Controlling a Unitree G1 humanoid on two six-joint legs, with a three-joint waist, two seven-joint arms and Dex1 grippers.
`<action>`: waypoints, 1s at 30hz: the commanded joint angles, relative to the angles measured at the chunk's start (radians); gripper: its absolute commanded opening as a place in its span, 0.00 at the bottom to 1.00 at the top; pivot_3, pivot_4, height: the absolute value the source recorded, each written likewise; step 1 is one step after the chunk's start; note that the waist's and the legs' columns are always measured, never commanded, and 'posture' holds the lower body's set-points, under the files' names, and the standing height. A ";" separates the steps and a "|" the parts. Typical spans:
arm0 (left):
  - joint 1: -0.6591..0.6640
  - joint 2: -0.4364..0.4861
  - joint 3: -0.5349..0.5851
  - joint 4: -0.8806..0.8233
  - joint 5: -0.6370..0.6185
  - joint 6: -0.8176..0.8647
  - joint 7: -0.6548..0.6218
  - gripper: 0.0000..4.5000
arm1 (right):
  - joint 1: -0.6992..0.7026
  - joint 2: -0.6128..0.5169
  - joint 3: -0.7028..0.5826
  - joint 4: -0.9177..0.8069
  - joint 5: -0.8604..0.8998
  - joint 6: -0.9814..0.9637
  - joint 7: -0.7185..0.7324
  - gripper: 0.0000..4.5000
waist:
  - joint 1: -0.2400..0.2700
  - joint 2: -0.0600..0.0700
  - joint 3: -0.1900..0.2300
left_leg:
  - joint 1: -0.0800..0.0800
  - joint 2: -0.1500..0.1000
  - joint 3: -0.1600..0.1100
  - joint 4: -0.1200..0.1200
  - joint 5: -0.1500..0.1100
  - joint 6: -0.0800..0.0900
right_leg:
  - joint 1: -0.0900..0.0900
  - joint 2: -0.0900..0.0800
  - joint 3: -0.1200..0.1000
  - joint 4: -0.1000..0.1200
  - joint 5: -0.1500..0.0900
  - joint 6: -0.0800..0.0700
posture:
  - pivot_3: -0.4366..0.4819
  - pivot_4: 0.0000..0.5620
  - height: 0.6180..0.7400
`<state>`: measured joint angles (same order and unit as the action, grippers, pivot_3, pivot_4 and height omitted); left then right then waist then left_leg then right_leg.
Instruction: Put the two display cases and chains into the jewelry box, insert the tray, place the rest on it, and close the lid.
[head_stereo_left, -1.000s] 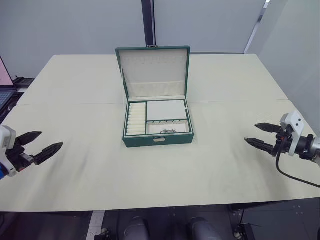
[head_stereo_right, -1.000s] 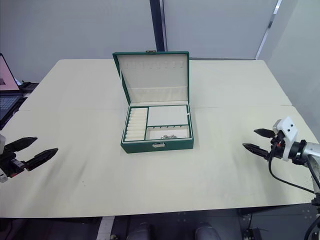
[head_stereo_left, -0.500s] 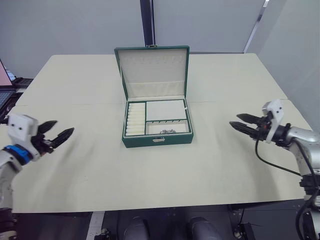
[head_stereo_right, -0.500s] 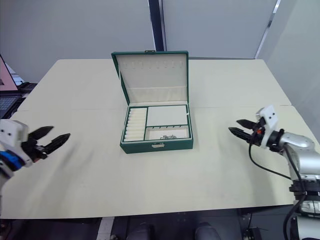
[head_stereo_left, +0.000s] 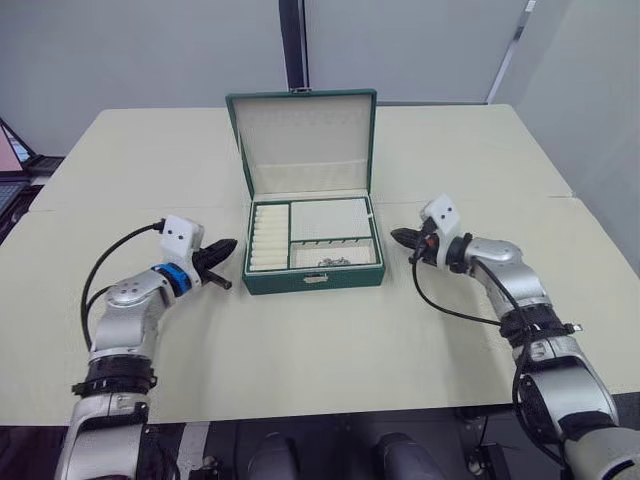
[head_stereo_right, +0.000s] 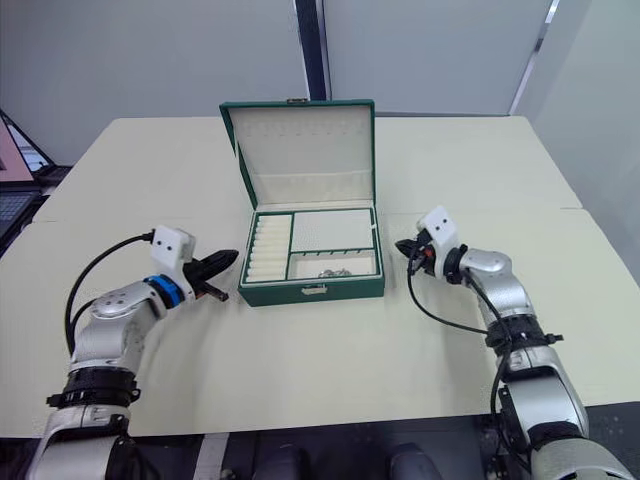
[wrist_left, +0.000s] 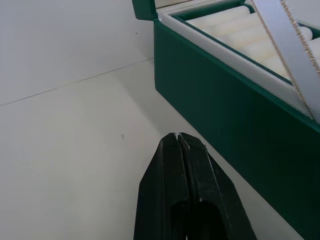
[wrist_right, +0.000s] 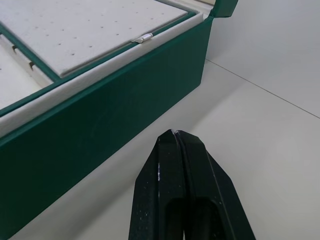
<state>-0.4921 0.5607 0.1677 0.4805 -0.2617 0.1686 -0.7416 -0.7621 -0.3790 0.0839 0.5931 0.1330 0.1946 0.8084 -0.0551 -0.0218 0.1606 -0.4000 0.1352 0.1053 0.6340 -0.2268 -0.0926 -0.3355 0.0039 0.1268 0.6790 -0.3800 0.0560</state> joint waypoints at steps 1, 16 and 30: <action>-0.060 -0.008 -0.011 0.034 0.019 -0.033 0.004 0.00 | -0.030 0.026 -0.001 0.001 -0.003 -0.032 0.005 0.01 | -0.001 0.000 0.000 | 0.000 0.000 0.000 0.000 0.000 0.000 | 0.000 0.000 0.000 0.000 0.000 0.000 | 0.48 0.27 1.00; 0.006 -0.011 -0.114 -0.088 0.020 0.032 -0.184 0.00 | 0.095 0.062 0.027 -0.236 0.076 0.128 0.154 0.01 | -0.001 0.000 0.000 | 0.000 0.000 0.001 0.000 0.000 -0.001 | 0.000 0.000 0.000 0.001 0.000 0.000 | 0.48 0.27 1.00; 0.232 0.059 -0.119 -0.431 -0.067 0.223 -0.287 0.00 | 0.331 -0.028 0.055 -0.657 0.177 0.384 0.208 0.01 | 0.002 0.000 -0.001 | 0.001 0.000 0.001 -0.004 0.000 0.000 | 0.001 0.000 0.002 -0.001 0.000 0.000 | 0.48 0.27 1.00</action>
<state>-0.2730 0.6465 0.1195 0.1290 -0.2775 0.3786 -0.9559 -0.4329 -0.4375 0.0750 0.0283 0.2511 0.5601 0.9741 -0.0528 -0.0220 0.1598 -0.3994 0.1353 0.1067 0.6295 -0.2265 -0.0931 -0.3348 0.0039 0.1284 0.6784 -0.3803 0.0563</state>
